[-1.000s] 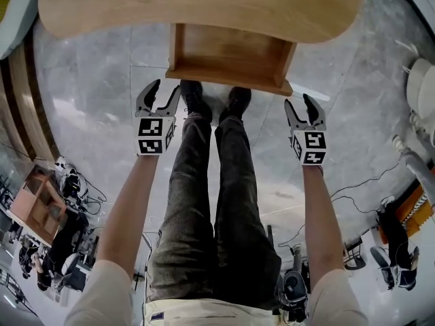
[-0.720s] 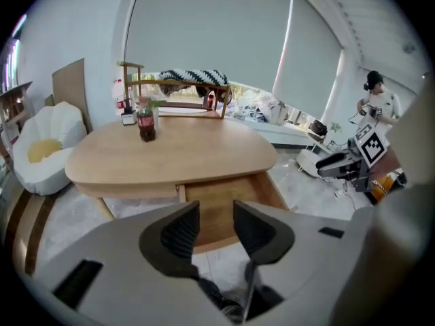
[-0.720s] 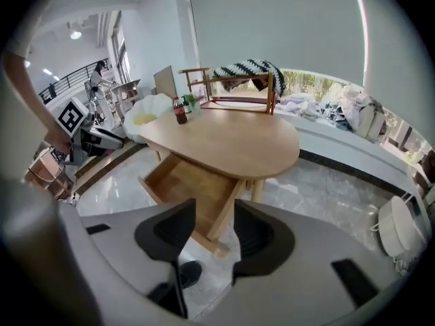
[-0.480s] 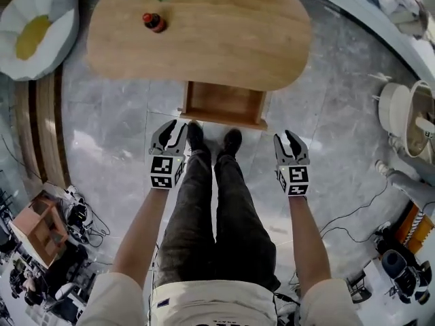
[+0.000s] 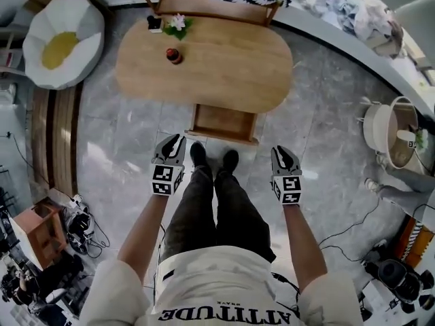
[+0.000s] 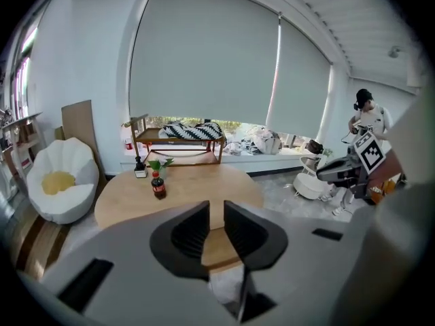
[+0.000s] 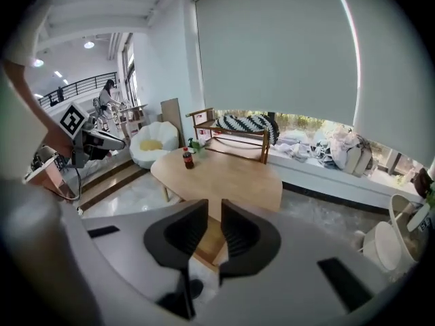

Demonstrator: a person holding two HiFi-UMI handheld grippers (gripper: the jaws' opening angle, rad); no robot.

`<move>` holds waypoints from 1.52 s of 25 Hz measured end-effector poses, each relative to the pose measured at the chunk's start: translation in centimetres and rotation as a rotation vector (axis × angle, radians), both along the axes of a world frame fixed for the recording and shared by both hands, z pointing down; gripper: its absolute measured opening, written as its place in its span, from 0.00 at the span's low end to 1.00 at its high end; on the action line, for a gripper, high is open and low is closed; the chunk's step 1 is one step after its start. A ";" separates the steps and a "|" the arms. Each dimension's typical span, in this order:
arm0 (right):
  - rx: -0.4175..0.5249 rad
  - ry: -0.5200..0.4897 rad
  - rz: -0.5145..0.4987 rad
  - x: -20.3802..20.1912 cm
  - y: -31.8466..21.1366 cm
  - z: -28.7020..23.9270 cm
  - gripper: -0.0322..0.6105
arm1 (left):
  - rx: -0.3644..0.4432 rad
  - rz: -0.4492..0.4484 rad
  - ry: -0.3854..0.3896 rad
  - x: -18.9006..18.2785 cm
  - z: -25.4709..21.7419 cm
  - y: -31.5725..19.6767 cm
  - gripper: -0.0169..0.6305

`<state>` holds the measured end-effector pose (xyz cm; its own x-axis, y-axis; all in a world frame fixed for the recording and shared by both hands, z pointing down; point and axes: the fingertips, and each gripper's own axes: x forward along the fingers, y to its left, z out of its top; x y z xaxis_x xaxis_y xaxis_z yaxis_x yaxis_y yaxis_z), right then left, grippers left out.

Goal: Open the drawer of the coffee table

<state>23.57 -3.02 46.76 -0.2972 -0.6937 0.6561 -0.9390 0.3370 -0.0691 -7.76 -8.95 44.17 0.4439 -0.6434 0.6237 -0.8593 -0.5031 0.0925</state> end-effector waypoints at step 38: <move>0.386 0.019 0.139 -10.7 17.9 -26.9 0.08 | 0.325 0.199 0.139 -8.9 -24.3 15.7 0.06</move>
